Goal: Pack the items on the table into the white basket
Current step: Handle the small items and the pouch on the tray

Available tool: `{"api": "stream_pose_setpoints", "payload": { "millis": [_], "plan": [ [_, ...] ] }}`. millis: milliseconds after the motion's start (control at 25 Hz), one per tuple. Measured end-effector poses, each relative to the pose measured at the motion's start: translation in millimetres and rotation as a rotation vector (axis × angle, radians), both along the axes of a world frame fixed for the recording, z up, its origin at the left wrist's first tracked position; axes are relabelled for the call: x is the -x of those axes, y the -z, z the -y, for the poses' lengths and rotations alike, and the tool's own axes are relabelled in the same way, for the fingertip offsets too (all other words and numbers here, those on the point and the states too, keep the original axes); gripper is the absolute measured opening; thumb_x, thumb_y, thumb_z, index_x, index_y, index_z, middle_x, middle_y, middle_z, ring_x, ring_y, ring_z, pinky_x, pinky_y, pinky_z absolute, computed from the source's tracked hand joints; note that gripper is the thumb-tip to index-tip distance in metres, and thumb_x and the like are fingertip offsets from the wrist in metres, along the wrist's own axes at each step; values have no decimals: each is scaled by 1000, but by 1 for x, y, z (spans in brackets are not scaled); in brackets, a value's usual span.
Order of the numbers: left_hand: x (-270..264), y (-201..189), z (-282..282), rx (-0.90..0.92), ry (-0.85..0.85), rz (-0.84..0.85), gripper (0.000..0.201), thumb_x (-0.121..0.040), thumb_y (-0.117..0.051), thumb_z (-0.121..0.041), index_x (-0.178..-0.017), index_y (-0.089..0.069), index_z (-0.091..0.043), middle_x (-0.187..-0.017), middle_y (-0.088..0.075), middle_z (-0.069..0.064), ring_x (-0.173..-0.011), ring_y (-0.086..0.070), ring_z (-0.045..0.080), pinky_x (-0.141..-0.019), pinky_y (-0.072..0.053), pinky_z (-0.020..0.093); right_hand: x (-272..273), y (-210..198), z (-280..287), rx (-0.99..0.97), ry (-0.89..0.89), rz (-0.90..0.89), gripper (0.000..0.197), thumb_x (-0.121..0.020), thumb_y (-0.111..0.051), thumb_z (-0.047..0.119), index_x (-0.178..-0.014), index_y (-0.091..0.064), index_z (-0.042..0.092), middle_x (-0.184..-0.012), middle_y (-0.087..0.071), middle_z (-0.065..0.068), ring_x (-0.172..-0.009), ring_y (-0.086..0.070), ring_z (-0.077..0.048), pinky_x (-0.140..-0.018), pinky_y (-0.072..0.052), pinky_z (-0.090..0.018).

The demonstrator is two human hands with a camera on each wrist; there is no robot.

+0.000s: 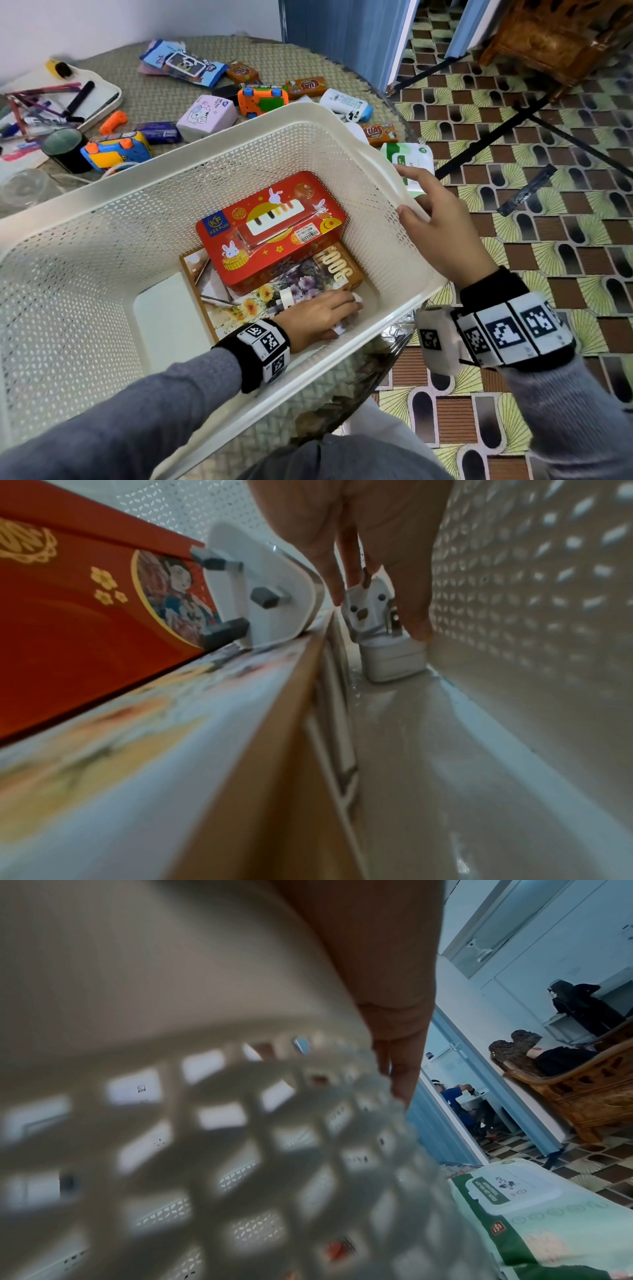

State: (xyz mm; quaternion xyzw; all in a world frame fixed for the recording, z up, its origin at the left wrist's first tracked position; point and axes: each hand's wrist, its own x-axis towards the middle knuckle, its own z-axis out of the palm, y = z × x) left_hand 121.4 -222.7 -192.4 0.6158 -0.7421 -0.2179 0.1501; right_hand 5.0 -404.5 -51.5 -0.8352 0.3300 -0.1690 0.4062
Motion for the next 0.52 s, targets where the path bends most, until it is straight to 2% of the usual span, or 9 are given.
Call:
{"api": "stream_pose_setpoints", "payload": {
  "millis": [120, 240, 320, 440, 520],
  "plan": [
    [0, -1, 8, 98, 19, -3, 33, -85, -63, -15, -112, -60, 4, -111, -62, 22, -99, -63, 35, -83, -53, 41, -1, 0, -1, 7, 0, -3, 52, -92, -51, 10, -136, -43, 36, -83, -60, -11, -67, -48, -20, -60, -36, -26],
    [-2, 2, 13, 148, -9, 16, 27, -75, -75, -3, -100, -65, 0, -95, -65, 14, -85, -63, 29, -75, -56, 37, -1, -1, -1, 8, 3, -10, 51, -92, -51, 11, -135, -43, 37, -85, -61, -17, -65, -53, -24, -58, -41, -28],
    [-2, 5, 12, 132, -26, 40, 29, -75, -76, -6, -102, -65, -2, -97, -64, 12, -88, -61, 28, -78, -54, 36, -1, -1, -1, 12, 3, -6, 51, -92, -51, 11, -135, -43, 37, -86, -62, -18, -68, -55, -27, -61, -45, -32],
    [1, 0, 14, 85, -115, 7, 35, -83, -70, -20, -113, -61, -3, -112, -62, 11, -105, -57, 26, -92, -43, 31, -1, -3, -2, 15, 5, -1, 50, -92, -51, 10, -135, -44, 35, -84, -62, -17, -69, -56, -28, -64, -48, -35],
    [2, -8, 25, 42, -184, -18, 37, -86, -66, -23, -119, -60, -5, -120, -60, 9, -114, -53, 24, -101, -36, 30, -1, -3, -2, 20, 6, 1, 50, -91, -51, 10, -135, -45, 34, -82, -61, -18, -67, -54, -27, -63, -47, -34]
  ]
}}
